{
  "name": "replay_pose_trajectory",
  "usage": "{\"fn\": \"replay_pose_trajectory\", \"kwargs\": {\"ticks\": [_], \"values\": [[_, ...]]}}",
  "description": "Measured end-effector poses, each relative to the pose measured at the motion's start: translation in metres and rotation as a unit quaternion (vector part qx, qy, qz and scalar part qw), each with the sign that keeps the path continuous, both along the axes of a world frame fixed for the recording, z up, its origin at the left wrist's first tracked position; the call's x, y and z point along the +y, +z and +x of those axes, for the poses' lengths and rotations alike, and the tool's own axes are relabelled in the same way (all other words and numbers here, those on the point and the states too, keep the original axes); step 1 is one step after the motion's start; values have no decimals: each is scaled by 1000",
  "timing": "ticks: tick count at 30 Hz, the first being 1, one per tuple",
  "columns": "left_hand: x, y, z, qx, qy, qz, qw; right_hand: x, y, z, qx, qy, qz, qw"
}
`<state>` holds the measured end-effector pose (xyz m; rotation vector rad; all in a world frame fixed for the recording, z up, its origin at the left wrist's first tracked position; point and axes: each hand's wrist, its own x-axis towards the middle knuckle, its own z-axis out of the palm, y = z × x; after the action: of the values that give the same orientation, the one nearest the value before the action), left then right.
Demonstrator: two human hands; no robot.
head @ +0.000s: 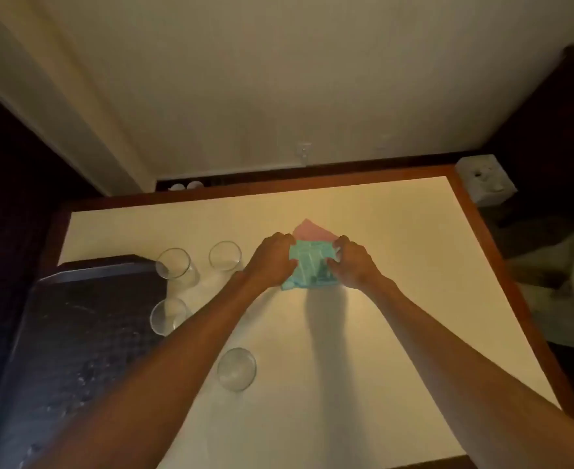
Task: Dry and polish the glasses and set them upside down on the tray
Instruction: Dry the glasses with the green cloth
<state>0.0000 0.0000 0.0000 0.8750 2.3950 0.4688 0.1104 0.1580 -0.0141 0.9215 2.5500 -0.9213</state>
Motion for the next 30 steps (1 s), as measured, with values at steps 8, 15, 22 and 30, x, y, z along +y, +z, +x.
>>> {"fn": "replay_pose_trajectory", "kwargs": {"ticks": [8,15,22,30], "values": [[26,-36,-20,33,-92,-58,994,1,-34,-22,-15,-129,-11,991],[38,-53,-28,114,-147,-119,975,6,-55,-24,-69,-190,2,979],[32,-58,-24,113,-123,-86,982,5,-62,-5,99,-235,-97,962],[7,-43,-6,-148,-63,-12,987,5,-50,21,130,-236,-223,937]]}}
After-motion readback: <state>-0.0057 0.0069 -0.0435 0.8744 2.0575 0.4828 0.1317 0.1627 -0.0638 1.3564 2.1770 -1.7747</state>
